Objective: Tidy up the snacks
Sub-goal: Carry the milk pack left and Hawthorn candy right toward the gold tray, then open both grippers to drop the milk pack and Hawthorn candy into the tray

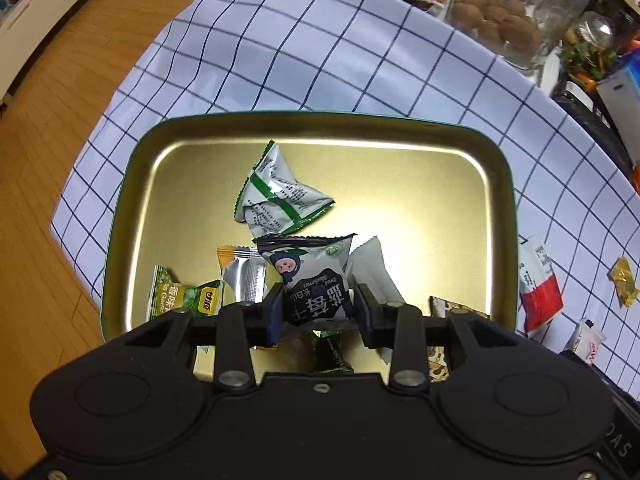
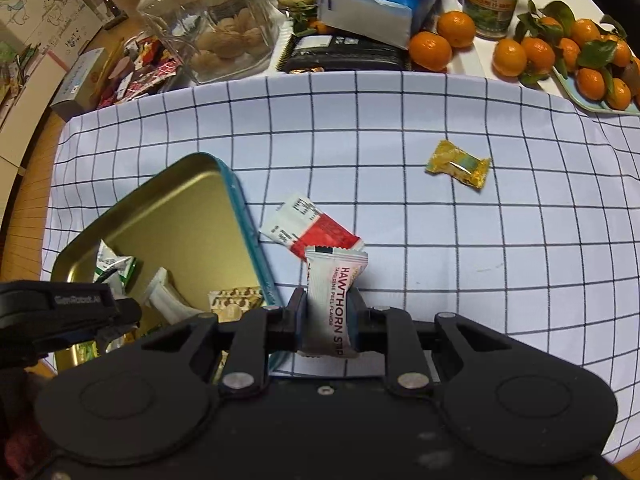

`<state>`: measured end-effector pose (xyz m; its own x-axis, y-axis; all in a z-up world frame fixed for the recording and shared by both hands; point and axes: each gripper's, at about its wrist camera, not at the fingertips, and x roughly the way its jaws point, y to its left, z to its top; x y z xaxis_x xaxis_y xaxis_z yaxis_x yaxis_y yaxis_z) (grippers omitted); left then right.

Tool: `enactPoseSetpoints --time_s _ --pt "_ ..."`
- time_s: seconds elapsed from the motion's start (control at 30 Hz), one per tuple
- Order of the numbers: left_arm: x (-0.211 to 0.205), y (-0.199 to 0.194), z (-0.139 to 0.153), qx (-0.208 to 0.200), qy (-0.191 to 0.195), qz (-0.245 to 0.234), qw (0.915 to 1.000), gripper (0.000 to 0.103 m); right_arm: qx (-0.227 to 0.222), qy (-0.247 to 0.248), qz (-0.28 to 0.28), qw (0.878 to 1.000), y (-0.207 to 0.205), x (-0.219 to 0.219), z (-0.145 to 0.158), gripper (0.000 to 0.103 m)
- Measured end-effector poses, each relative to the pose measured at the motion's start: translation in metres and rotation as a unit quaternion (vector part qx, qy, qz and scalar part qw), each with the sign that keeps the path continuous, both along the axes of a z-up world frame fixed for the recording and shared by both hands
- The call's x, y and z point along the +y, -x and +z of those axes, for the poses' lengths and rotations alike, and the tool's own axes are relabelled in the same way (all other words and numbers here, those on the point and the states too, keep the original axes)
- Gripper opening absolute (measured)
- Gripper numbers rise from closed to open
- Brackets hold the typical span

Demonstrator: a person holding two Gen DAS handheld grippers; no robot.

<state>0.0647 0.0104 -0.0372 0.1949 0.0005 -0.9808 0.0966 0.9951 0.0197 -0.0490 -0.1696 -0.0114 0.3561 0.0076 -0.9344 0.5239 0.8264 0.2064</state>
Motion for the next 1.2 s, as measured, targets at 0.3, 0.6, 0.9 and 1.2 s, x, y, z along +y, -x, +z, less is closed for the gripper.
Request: enactPoseSetpoints --time_s 0.3,0.6,0.9,1.2 --pt "0.024 -0.014 0.006 -0.023 -0.011 0.023 0.9994 0.045 -0.013 -0.003 0.005 1.000 -0.018 0.008 -0.002 0.022" --pt "0.073 -0.027 -0.003 -0.014 -0.010 0.064 0.9978 0.045 -0.035 -0.012 0.026 0.999 -0.040 0.039 -0.002 0.022" --pt "0.108 -0.039 -0.009 -0.005 -0.012 0.091 0.9958 0.045 -0.053 -0.017 0.068 0.996 -0.072 0.084 -0.010 0.023" --pt "0.118 -0.039 -0.012 0.003 -0.003 0.071 0.9975 0.045 -0.054 0.001 0.094 0.994 -0.093 0.119 -0.020 0.023"
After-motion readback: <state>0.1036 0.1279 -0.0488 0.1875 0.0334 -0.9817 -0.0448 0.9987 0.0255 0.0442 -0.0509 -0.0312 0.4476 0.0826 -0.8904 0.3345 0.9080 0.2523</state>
